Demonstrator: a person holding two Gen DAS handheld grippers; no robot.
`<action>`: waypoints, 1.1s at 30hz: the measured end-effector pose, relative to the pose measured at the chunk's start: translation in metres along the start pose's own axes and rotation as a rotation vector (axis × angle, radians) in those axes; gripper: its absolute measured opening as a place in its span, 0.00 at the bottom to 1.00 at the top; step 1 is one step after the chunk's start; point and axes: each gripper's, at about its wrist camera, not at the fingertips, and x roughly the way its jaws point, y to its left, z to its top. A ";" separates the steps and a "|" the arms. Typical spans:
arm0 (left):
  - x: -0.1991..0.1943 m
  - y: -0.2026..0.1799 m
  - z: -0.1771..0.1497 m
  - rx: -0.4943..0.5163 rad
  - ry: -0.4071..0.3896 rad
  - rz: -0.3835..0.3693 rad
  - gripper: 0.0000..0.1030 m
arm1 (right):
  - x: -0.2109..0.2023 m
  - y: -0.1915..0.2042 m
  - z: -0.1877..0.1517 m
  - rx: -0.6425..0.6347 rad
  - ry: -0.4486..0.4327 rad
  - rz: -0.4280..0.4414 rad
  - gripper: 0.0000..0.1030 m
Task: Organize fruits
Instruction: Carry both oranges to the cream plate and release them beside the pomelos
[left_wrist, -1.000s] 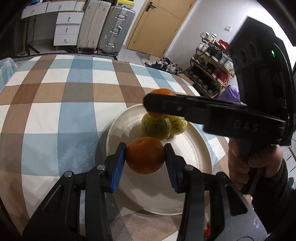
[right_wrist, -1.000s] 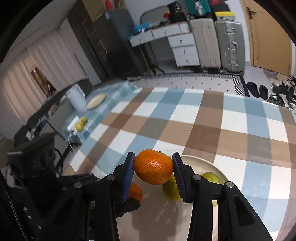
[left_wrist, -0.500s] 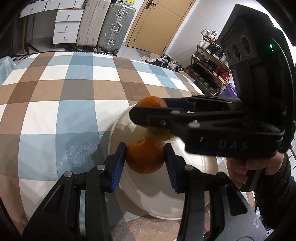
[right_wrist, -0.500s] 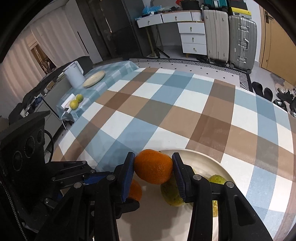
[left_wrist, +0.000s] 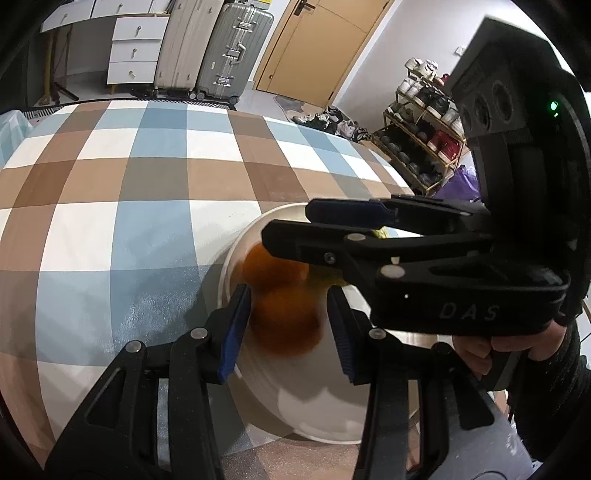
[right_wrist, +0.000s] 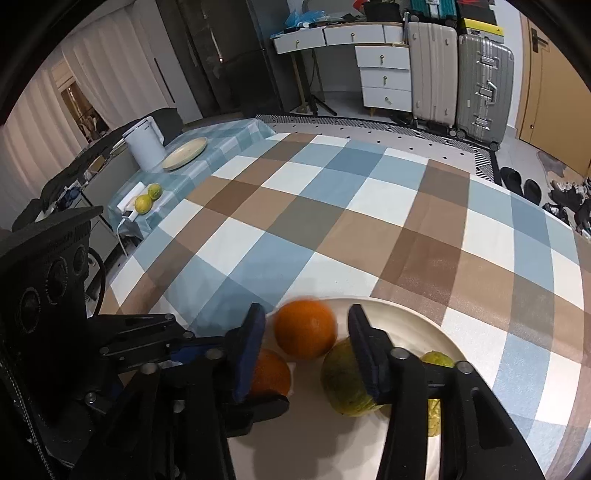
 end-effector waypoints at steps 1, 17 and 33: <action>-0.001 -0.001 0.000 0.002 -0.003 0.004 0.39 | -0.001 -0.001 0.000 0.007 0.000 0.000 0.49; -0.045 -0.022 -0.005 0.033 -0.063 0.049 0.71 | -0.101 -0.026 -0.046 0.214 -0.269 -0.027 0.66; -0.116 -0.078 -0.049 0.097 -0.137 0.152 0.86 | -0.197 0.023 -0.148 0.235 -0.466 -0.067 0.99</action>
